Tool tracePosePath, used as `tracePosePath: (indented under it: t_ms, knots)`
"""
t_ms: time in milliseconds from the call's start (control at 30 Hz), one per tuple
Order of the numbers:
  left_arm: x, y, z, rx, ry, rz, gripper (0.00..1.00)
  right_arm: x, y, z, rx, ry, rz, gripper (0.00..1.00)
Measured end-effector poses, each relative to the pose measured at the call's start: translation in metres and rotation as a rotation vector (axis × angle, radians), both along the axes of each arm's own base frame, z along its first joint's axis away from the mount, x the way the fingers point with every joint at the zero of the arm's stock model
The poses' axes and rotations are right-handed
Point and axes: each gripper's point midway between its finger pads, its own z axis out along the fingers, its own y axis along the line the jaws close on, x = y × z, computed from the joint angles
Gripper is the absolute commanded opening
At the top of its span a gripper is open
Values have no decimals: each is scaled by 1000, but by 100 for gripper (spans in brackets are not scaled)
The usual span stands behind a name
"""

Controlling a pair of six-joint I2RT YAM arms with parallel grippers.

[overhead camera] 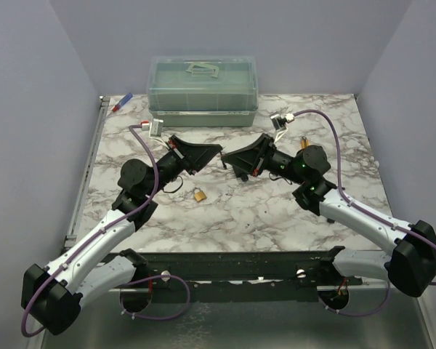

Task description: Unlock with the key

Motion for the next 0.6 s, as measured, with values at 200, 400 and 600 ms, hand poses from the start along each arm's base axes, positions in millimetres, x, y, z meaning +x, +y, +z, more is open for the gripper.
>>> tracePosePath:
  t_ms: [200, 400, 600]
  knots:
    - [-1, 2, -8, 14, 9, 6, 72, 1, -1, 0, -4, -6, -9, 1]
    - [2, 12, -31, 100, 96, 70, 82, 2, -11, -5, -51, 5, -77, 1]
    - [8, 37, -41, 228, 200, 216, 82, 7, -29, -28, -141, 45, -183, 0]
